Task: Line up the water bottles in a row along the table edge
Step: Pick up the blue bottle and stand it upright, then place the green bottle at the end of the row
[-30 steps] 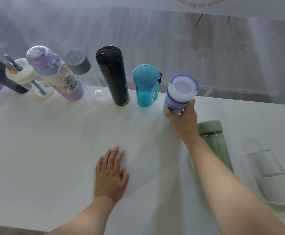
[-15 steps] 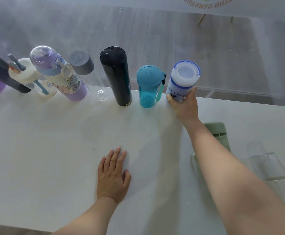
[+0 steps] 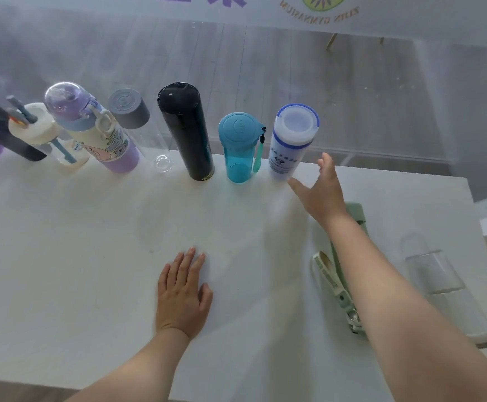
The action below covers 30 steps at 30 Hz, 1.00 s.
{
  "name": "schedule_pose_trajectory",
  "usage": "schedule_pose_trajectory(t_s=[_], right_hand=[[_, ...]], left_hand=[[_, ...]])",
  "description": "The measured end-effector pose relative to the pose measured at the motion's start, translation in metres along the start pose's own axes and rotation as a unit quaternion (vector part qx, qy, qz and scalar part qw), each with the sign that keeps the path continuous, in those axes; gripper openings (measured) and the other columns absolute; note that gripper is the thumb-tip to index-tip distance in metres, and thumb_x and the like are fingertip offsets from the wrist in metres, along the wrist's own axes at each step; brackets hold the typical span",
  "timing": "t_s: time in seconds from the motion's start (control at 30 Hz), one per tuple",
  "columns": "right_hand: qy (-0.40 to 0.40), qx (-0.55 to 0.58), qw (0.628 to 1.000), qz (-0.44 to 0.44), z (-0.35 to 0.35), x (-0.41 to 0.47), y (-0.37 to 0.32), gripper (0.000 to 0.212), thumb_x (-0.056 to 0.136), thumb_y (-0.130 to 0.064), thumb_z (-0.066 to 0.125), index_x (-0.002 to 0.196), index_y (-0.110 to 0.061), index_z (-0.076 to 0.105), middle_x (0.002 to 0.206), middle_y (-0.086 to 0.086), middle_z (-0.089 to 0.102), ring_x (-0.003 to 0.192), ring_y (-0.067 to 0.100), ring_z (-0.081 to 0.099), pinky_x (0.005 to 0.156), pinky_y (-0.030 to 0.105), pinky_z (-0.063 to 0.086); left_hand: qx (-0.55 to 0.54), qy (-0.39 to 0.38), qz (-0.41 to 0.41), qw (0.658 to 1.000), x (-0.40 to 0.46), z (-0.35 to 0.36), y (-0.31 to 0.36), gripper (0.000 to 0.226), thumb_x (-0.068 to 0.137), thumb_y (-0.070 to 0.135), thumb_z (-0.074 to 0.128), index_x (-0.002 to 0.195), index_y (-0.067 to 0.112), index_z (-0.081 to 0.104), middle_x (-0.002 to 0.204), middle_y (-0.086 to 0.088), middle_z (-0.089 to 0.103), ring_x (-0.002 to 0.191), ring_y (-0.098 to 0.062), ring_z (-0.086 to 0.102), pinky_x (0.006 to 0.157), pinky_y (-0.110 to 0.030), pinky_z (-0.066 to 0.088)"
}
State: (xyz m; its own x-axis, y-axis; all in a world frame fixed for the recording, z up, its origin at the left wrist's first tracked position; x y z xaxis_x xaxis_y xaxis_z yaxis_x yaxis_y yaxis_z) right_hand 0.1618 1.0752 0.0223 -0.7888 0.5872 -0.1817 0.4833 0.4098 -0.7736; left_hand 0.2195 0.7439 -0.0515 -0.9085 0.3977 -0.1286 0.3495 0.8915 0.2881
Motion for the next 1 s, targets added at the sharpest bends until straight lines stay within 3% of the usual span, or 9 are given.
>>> schedule_pose_trajectory(t_s=[0.17, 0.3, 0.43, 0.6, 0.73, 0.8, 0.9, 1.0], right_hand=[[0.033, -0.023, 0.997, -0.059, -0.040, -0.061, 0.020, 0.056, 0.091, -0.013, 0.059, 0.143, -0.011, 0.039, 0.143, 0.004, 0.048, 0.133, 0.018, 0.043, 0.107, 0.025, 0.031], [0.070, -0.041, 0.993, -0.088, -0.066, -0.112, 0.052, 0.041, 0.091, -0.004, 0.054, 0.131, -0.012, 0.050, 0.128, 0.004, 0.055, 0.121, 0.020, 0.049, 0.103, 0.026, 0.036], [0.063, -0.034, 0.997, -0.025, -0.079, -0.158, 0.088, 0.048, 0.089, -0.009, 0.060, 0.134, -0.013, 0.045, 0.128, 0.001, 0.049, 0.124, 0.021, 0.045, 0.105, 0.033, 0.037], [0.055, -0.015, 0.995, 0.078, -0.080, -0.209, 0.124, 0.076, 0.078, -0.035, 0.078, 0.138, -0.021, 0.034, 0.124, -0.009, 0.040, 0.120, 0.018, 0.047, 0.096, 0.036, 0.045], [0.038, 0.007, 0.990, 0.132, -0.076, -0.226, 0.139, 0.094, 0.070, -0.044, 0.082, 0.144, -0.021, 0.028, 0.134, 0.000, 0.042, 0.124, 0.019, 0.047, 0.102, 0.036, 0.044], [0.035, 0.003, 0.989, 0.144, -0.074, -0.228, 0.143, 0.099, 0.068, -0.045, 0.082, 0.146, -0.020, 0.027, 0.137, 0.002, 0.043, 0.127, 0.020, 0.045, 0.104, 0.036, 0.042], [0.033, 0.006, 0.989, 0.141, -0.072, -0.228, 0.145, 0.092, 0.069, -0.045, 0.081, 0.143, -0.021, 0.031, 0.134, 0.001, 0.049, 0.123, 0.021, 0.049, 0.101, 0.039, 0.046], [0.032, 0.023, 0.990, 0.136, -0.076, -0.226, 0.143, 0.076, 0.070, -0.040, 0.081, 0.132, -0.025, 0.039, 0.120, -0.002, 0.053, 0.112, 0.019, 0.055, 0.092, 0.036, 0.050]], left_hand=[[0.003, -0.002, -0.003, 1.000, -0.002, -0.001, 0.002, 0.061, 0.082, 0.034, 0.036, 0.141, 0.019, 0.043, 0.151, -0.003, 0.039, 0.140, -0.022, 0.031, 0.116, -0.043, 0.018], [0.002, 0.005, -0.004, 1.000, -0.003, -0.001, 0.004, 0.061, 0.081, 0.033, 0.036, 0.140, 0.017, 0.044, 0.149, -0.006, 0.041, 0.138, -0.024, 0.032, 0.115, -0.042, 0.016], [-0.016, 0.022, -0.007, 1.000, -0.004, -0.003, 0.004, 0.060, 0.080, 0.034, 0.037, 0.136, 0.016, 0.047, 0.143, -0.008, 0.046, 0.133, -0.027, 0.037, 0.112, -0.043, 0.019], [-0.093, 0.034, -0.034, 0.994, -0.001, -0.005, 0.017, 0.060, 0.073, 0.036, 0.038, 0.127, 0.016, 0.053, 0.129, -0.010, 0.053, 0.119, -0.033, 0.045, 0.104, -0.046, 0.029], [-0.129, -0.018, 0.058, 0.990, 0.010, 0.001, 0.073, 0.064, 0.072, 0.033, 0.041, 0.132, 0.014, 0.050, 0.135, -0.009, 0.050, 0.121, -0.031, 0.048, 0.105, -0.045, 0.035], [-0.142, -0.055, 0.117, 0.981, 0.013, 0.002, 0.109, 0.063, 0.078, 0.027, 0.048, 0.139, 0.013, 0.043, 0.145, -0.010, 0.040, 0.130, -0.028, 0.041, 0.111, -0.037, 0.029], [-0.140, -0.120, 0.223, 0.957, 0.020, 0.004, 0.161, 0.070, 0.082, 0.015, 0.058, 0.146, 0.013, 0.029, 0.156, -0.008, 0.023, 0.141, -0.025, 0.024, 0.115, -0.025, 0.013], [-0.063, -0.105, 0.332, 0.935, 0.033, 0.005, 0.206, 0.080, 0.078, 0.014, 0.059, 0.149, 0.016, 0.022, 0.158, -0.009, 0.017, 0.142, -0.028, 0.021, 0.118, -0.036, 0.018]])
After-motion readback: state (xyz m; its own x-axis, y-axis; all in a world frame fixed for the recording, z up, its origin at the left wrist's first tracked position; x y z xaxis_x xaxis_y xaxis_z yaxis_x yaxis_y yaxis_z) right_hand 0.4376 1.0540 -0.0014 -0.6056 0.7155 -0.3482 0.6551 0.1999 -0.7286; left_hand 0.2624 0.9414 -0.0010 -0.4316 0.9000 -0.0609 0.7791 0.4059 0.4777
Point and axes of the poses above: each hand's wrist, its own x-axis towards the middle knuckle, its own z-axis out of the palm, y = z × x, the point moved 3 cm from there along x, towards the middle knuckle
